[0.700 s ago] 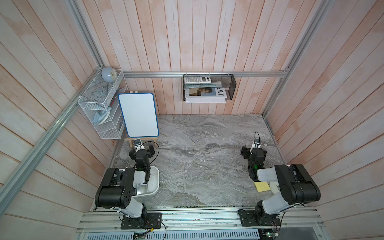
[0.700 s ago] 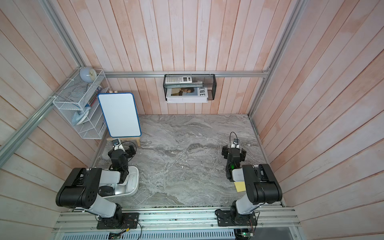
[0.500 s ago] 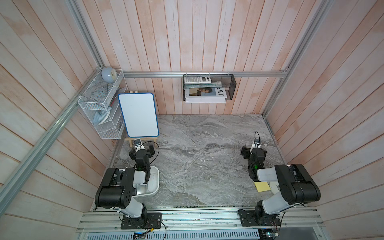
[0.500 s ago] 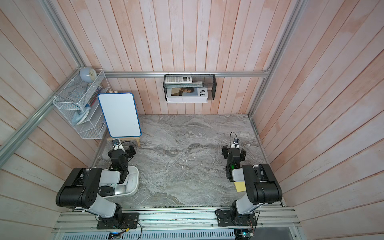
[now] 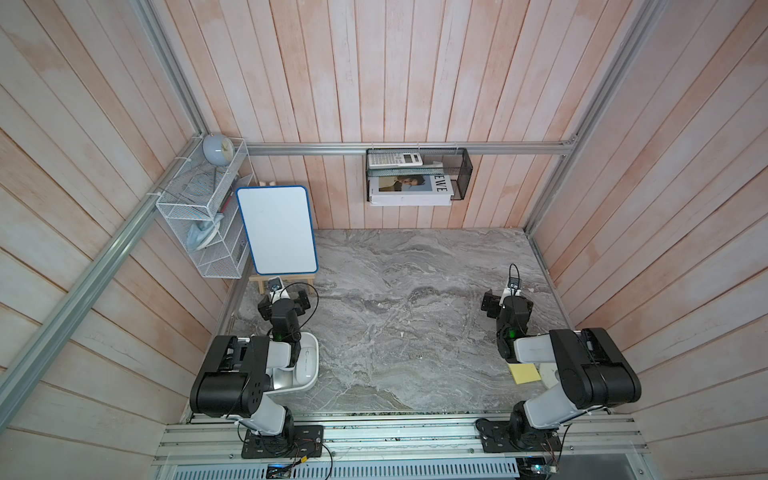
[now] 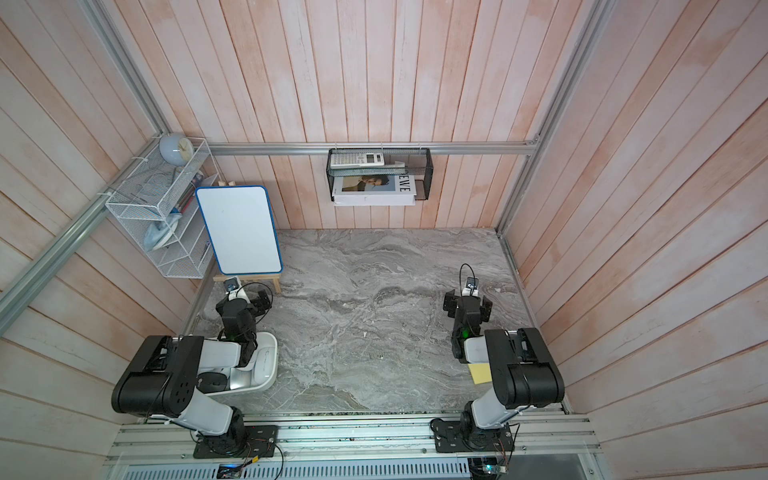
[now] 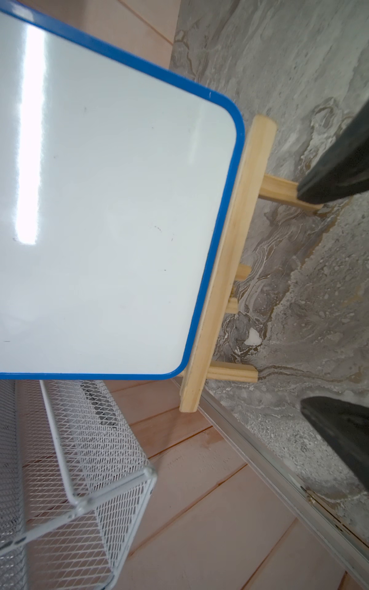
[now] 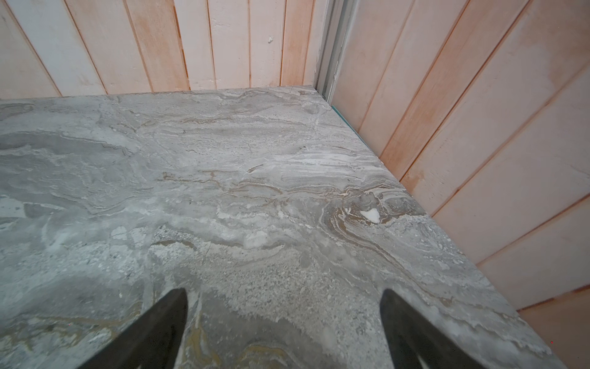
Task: Take out the mouse from the storage box
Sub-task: Move the storage box to the center of the board.
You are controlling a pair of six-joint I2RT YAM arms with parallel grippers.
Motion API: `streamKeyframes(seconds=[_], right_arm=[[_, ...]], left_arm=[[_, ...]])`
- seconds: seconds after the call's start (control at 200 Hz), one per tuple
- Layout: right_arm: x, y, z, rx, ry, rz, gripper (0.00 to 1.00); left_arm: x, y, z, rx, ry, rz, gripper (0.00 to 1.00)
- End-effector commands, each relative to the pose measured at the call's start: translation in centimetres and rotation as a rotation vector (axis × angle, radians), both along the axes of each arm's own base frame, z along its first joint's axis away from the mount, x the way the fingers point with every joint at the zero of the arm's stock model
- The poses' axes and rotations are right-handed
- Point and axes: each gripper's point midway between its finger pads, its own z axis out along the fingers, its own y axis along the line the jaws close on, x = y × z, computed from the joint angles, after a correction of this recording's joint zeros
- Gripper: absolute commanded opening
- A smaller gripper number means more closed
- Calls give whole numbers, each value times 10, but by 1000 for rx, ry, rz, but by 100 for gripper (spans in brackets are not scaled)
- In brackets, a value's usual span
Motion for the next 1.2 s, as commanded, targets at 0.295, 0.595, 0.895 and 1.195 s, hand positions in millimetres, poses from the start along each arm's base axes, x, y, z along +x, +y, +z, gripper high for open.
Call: streamKeyframes(seconds=[0.295, 0.595, 0.895, 1.195], right_arm=[[-39, 31, 120, 99, -170, 46, 98], [-93, 46, 189, 486, -85, 82, 98], [-131, 44, 138, 692, 58, 43, 98], [-127, 66, 108, 681, 278, 72, 98]], left_arm=[[-50, -32, 102, 61, -158, -73, 100], [-96, -16, 169, -518, -253, 116, 100], [-132, -24, 134, -588, 91, 145, 100], [-140, -61, 81, -470, 499, 142, 100]])
